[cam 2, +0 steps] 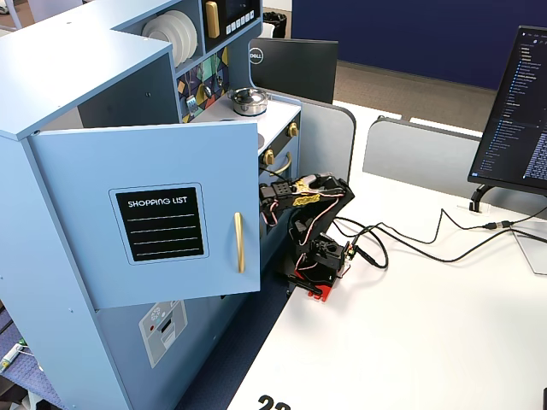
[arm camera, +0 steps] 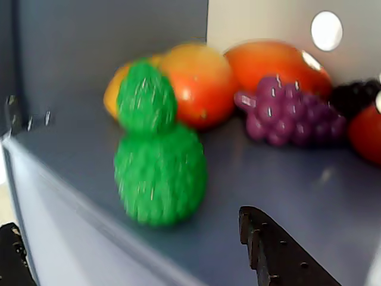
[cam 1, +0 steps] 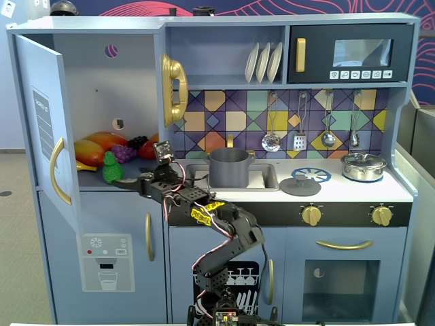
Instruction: Pick up the green pineapple from the left cabinet and place it in the gray recipient
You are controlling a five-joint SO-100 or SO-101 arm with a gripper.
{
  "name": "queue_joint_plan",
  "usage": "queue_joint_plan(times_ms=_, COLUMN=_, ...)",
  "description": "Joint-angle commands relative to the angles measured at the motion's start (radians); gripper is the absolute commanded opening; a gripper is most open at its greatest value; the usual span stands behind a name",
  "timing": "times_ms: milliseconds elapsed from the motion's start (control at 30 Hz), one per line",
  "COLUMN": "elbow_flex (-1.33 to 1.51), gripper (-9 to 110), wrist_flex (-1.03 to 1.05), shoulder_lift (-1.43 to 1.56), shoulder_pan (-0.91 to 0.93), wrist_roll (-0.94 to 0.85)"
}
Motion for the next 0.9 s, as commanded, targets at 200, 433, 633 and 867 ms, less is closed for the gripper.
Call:
queue_joint_plan(times_ms=200, elbow_flex=-0.222, gripper=49, wrist_flex=-0.115, shoulder_lift=-0.199, shoulder_pan=0.006, wrist_roll=0.064)
queue_joint_plan(times_ms=433, elbow_flex=-0.295, gripper=48, wrist_flex=-0.149, shoulder_lift=-0.310, shoulder_pan=0.006, wrist_roll=0.075)
queue_joint_plan(times_ms=633, elbow_flex=-0.347, gripper=49, wrist_flex=-0.195, shoulder_lift=-0.405, shoulder_pan=0.011, wrist_roll=0.072)
queue_joint_plan(times_ms=867, elbow_flex=-0.428, gripper=49, wrist_flex=-0.206, shoulder_lift=-0.515, shoulder_pan=0.015, wrist_roll=0.077)
